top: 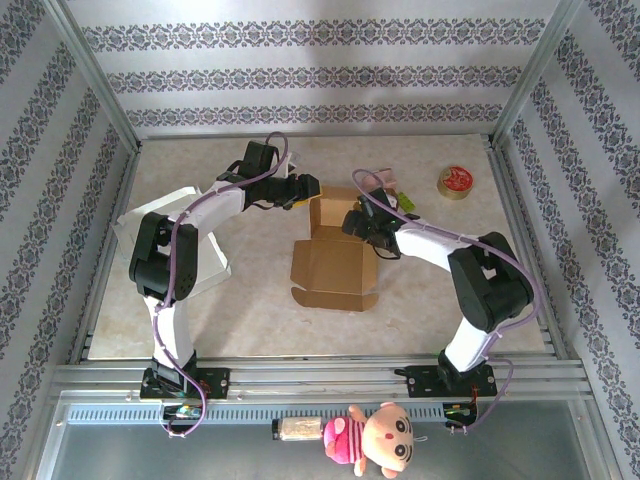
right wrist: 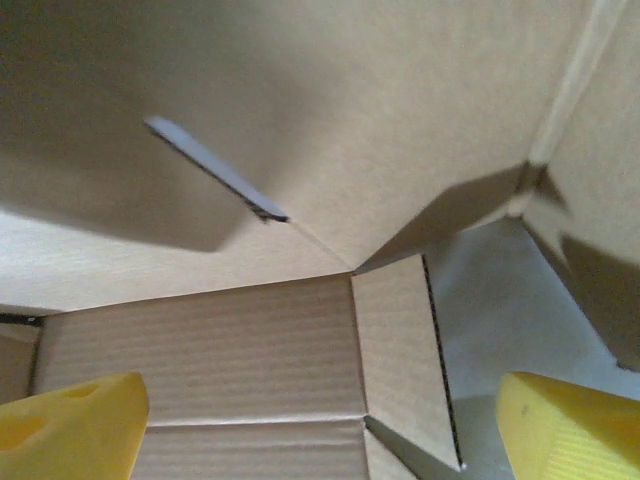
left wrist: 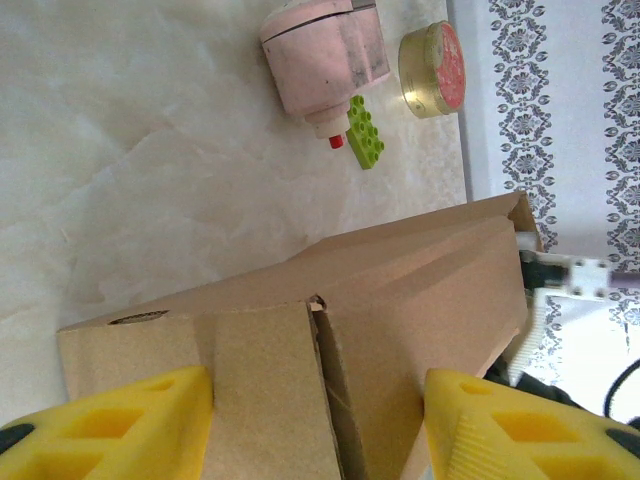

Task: Fold the paper box

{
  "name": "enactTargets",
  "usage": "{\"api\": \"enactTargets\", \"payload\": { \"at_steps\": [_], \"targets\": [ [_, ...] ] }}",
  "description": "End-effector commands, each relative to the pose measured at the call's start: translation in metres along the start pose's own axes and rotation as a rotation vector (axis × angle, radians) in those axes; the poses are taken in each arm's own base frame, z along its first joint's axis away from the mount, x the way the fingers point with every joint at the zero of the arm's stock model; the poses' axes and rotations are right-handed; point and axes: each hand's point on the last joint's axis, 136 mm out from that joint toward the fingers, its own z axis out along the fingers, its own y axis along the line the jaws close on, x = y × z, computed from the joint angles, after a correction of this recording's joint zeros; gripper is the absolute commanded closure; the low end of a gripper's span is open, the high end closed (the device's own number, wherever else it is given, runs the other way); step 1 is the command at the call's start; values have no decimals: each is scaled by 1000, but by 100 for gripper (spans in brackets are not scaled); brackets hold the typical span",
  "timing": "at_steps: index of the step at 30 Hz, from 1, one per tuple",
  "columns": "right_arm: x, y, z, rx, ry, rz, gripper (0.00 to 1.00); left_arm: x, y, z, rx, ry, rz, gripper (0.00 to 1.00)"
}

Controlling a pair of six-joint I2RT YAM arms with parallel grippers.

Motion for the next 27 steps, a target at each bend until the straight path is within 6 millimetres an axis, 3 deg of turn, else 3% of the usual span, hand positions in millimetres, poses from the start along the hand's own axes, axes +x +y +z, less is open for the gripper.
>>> {"api": "enactTargets", "payload": {
  "at_steps": [1, 7, 13, 20, 23, 27],
  "targets": [
    [-8, 2, 8, -39, -50, 52, 13, 4, -11, -1, -3, 11, 22, 44],
    [-7, 17, 0, -139, -65, 39, 26, 5, -11, 1, -3, 11, 25, 44],
    [14, 38, 2, -222, -5, 16, 39, 8, -13, 6, 2, 23, 29, 43],
    [21, 54, 0, -255, 12, -89, 41, 9, -13, 6, -10, 23, 32, 44],
    [15, 58, -16, -281, -4, -168, 39, 10, -12, 7, -16, 26, 30, 44],
    [11, 54, -54, -304, -37, -268, 28, 10, -12, 5, -27, 22, 32, 44]
  ]
}}
